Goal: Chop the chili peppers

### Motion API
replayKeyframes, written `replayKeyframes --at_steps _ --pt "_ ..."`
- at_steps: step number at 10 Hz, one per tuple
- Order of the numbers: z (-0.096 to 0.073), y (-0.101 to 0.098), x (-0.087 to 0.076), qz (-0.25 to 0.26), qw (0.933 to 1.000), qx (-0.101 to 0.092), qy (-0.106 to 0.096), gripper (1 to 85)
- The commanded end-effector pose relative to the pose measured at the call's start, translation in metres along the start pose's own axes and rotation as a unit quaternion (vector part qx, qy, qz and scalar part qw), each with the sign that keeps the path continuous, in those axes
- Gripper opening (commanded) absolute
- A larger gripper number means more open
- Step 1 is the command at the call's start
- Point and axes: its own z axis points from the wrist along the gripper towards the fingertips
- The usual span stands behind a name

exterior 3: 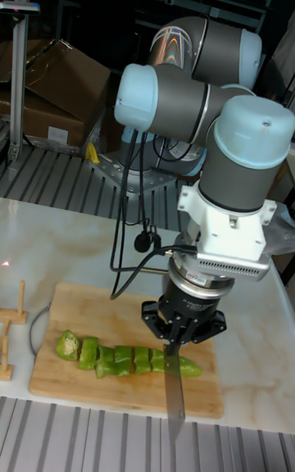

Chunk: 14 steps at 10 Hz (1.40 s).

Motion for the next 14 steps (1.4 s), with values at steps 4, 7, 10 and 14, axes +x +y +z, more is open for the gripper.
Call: replayKeyframes --at_steps 4,7,10,14 --pt "0.02 0.019 0.043 0.015 0.9998 0.011 0.013 1.3" --pt "0.024 0.014 0.052 0.008 0.9997 0.006 0.021 1.3" --pt "0.025 0.012 0.057 0.025 0.9993 0.002 0.028 1.3" --pt "0.025 0.006 0.056 0.034 0.9992 0.008 0.022 1.3"
